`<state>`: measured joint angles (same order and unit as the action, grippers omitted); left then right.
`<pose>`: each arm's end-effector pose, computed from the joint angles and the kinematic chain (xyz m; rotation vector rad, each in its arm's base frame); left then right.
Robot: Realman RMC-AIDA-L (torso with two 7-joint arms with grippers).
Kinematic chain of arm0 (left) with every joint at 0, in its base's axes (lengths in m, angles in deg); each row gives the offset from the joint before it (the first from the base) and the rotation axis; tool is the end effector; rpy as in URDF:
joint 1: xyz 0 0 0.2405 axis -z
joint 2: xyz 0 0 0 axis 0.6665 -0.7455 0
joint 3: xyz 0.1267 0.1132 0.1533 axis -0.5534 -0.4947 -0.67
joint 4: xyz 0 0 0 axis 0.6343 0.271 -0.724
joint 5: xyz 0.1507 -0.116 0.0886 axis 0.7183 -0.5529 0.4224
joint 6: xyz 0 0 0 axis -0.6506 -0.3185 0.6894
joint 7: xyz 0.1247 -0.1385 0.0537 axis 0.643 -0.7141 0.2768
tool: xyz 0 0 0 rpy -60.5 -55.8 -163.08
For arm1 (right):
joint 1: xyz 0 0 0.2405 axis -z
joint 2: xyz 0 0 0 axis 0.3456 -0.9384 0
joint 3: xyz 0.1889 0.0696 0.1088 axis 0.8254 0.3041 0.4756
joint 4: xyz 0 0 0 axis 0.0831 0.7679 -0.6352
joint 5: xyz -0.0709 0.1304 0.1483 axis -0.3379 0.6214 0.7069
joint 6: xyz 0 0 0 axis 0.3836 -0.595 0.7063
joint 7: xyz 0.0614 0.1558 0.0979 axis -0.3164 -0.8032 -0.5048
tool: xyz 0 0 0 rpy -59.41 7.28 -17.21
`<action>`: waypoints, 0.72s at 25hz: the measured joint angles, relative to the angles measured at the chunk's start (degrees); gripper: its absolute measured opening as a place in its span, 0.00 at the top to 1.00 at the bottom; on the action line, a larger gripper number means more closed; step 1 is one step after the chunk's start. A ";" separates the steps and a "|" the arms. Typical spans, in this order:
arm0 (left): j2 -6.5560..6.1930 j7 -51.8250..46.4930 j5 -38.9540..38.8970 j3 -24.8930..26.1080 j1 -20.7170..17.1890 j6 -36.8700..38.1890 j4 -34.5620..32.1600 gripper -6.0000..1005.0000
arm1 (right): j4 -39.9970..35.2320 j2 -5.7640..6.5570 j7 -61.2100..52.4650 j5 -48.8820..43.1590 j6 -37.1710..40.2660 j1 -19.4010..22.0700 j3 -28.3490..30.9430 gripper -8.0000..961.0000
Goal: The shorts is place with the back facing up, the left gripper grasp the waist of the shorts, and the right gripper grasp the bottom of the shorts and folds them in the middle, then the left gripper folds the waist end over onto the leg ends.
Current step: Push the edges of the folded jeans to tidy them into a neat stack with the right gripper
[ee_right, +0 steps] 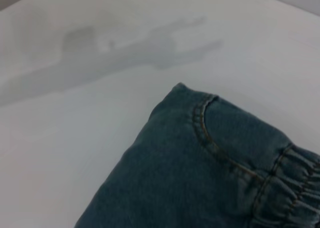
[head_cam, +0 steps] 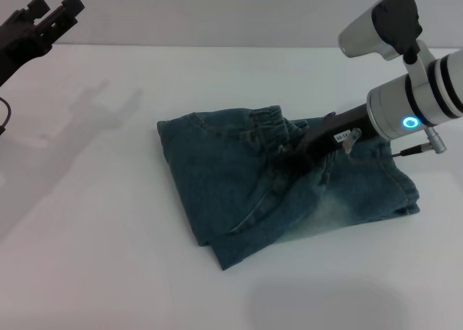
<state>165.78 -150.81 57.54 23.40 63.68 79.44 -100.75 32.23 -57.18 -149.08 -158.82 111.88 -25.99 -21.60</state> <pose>-0.2425 0.4004 0.0576 -1.8863 -0.8026 -1.1388 0.1699 0.3941 -0.0839 -2.7725 0.8791 -0.0299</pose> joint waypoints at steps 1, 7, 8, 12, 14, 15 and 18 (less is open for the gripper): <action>0.00 0.00 -0.01 0.03 -0.01 0.10 0.21 0.16 | -0.09 0.02 0.08 0.00 0.09 0.17 0.00 0.47; -0.03 0.01 -0.11 0.12 -0.01 0.20 0.46 0.16 | -0.24 0.14 0.13 0.00 0.16 1.10 0.05 0.61; -0.04 0.01 -0.15 0.23 -0.06 0.21 0.52 0.16 | -0.31 0.14 0.13 0.00 0.18 1.23 0.06 0.65; -0.07 0.01 -0.22 0.25 -0.10 0.21 0.57 0.16 | -0.82 0.14 0.15 -0.01 0.20 1.86 0.17 0.82; -0.08 0.01 -0.22 0.26 -0.10 0.21 0.57 0.16 | -1.10 0.13 0.16 -0.02 0.15 2.23 0.38 0.91; -0.08 0.01 -0.22 0.26 -0.10 0.21 0.57 0.16 | -1.29 0.14 0.16 -0.02 0.04 2.50 0.52 0.96; -0.10 0.00 -0.22 0.25 -0.10 0.13 0.57 0.16 | -3.77 0.11 0.20 0.19 -0.59 4.16 0.81 0.97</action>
<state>165.68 -150.81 57.32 23.64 63.58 79.57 -100.17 28.45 -57.06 -148.88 -158.63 111.29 -21.83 -20.79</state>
